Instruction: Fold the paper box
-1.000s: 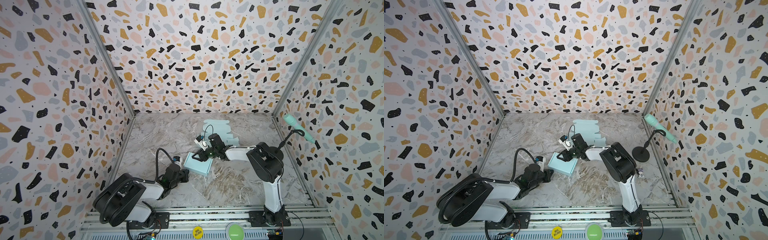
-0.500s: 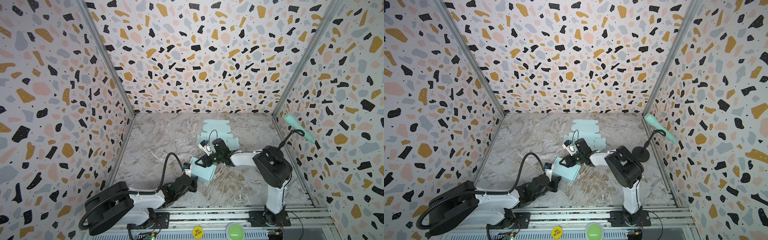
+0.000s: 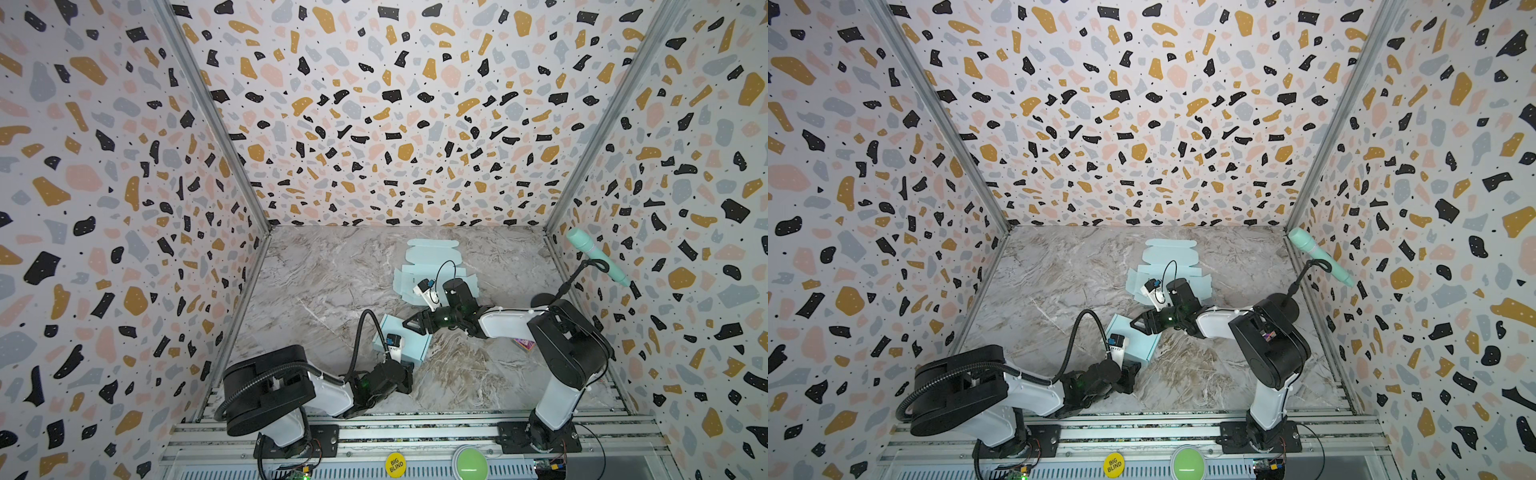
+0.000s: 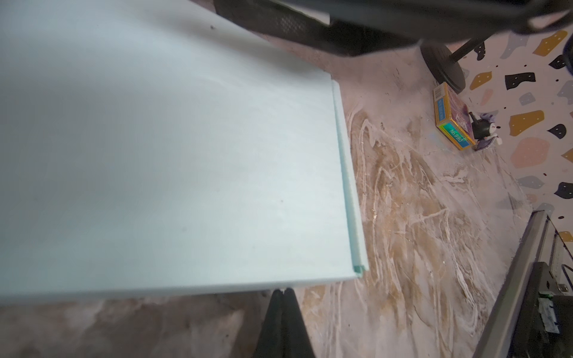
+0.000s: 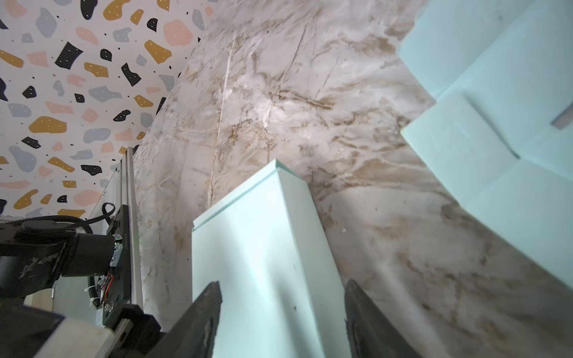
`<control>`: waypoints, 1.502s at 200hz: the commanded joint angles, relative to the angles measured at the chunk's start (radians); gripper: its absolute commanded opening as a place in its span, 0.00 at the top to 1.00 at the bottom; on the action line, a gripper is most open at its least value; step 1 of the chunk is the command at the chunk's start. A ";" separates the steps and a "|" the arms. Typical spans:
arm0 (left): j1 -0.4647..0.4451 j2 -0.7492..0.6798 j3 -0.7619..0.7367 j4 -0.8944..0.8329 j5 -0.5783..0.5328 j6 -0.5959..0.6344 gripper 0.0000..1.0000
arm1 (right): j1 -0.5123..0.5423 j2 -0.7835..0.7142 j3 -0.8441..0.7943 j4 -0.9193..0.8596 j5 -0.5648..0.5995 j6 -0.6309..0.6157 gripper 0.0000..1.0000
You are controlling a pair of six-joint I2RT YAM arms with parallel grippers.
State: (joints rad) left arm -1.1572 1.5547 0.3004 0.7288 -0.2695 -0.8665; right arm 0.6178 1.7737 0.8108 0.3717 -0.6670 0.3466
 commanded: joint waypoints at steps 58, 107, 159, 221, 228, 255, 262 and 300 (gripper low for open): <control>-0.006 0.038 0.045 0.060 -0.045 -0.012 1.00 | 0.026 0.007 -0.055 0.108 -0.104 0.065 0.37; -0.005 0.015 0.051 0.025 -0.057 -0.007 1.00 | 0.047 -0.008 -0.064 0.118 -0.081 0.081 0.37; -0.016 -0.005 0.001 -0.008 -0.012 -0.011 0.90 | 0.044 -0.020 0.012 0.058 0.048 0.062 0.23; -0.024 -0.221 -0.024 -0.206 0.004 0.041 0.76 | 0.050 -0.178 0.019 -0.087 0.228 0.006 0.09; -0.022 -0.254 -0.015 -0.248 -0.003 0.051 0.74 | 0.052 -0.207 0.010 -0.111 0.251 -0.002 0.09; 0.063 -0.365 0.006 -0.369 0.095 0.115 0.70 | 0.066 -0.324 -0.061 -0.173 0.306 0.000 0.08; 0.096 -0.406 0.005 -0.397 0.112 0.129 0.68 | 0.070 -0.358 -0.082 -0.186 0.316 0.006 0.09; 0.327 -0.623 0.024 -0.603 0.159 0.232 0.57 | 0.112 -0.501 -0.195 -0.247 0.354 0.061 0.09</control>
State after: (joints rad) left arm -0.9379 1.0321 0.2905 0.2832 -0.1570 -0.7334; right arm 0.7033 1.3396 0.6689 0.2199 -0.3622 0.3748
